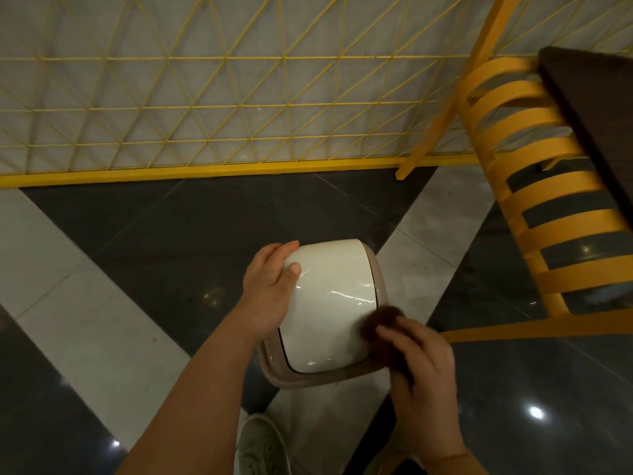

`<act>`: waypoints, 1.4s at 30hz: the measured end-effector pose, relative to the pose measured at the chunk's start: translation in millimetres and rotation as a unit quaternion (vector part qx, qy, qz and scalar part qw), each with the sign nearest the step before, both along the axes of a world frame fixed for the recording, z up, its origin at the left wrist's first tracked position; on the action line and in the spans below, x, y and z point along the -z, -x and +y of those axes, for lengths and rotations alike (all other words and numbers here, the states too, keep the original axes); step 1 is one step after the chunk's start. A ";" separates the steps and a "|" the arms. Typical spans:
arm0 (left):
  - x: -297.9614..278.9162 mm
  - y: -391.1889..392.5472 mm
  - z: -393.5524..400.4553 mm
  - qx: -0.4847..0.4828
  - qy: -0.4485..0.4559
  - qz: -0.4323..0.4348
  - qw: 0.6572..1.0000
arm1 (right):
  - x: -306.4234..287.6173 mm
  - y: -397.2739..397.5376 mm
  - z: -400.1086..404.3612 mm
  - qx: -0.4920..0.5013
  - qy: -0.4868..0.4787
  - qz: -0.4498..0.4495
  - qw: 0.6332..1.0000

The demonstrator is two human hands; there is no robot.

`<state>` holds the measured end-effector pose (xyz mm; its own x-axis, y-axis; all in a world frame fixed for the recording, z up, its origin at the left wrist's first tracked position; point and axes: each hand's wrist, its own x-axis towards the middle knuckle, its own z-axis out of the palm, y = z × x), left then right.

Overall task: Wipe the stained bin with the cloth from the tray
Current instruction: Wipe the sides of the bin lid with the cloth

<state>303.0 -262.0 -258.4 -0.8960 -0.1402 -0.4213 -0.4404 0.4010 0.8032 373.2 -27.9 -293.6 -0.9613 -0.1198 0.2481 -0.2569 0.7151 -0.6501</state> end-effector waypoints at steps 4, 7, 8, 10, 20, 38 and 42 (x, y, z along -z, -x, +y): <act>-6.6 -2.2 5.1 -0.059 -0.052 -0.017 0.997 | 0.9 2.5 -33.7 0.082 0.072 -0.076 0.991; -13.3 -3.4 2.8 -0.066 -0.057 -0.052 0.995 | 1.8 27.0 -36.7 0.109 0.097 -0.098 0.984; -15.3 -3.6 1.6 -0.048 -0.015 -0.067 0.997 | -0.4 40.1 -34.5 0.117 0.104 -0.106 0.982; -18.7 -5.9 3.2 -0.002 0.111 -0.101 0.989 | -7.1 68.3 -32.0 0.112 0.100 -0.117 0.982; -9.8 2.6 40.2 0.059 0.146 0.030 0.987 | -38.2 55.7 -59.4 0.156 0.202 -0.081 0.963; -47.5 10.9 36.6 -0.196 -0.241 -0.113 0.944 | -17.2 33.2 -85.5 -0.097 0.005 -0.017 0.995; -34.3 7.8 31.7 -0.163 -0.284 -0.119 0.937 | -28.9 81.5 -82.3 -0.083 0.015 0.028 0.996</act>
<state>295.2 -230.3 -224.1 -0.7156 -0.0825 -0.6936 -0.6593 -0.2482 0.7097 291.7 -110.2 -264.7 -0.9136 -0.2679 0.3060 -0.4061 0.6408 -0.6515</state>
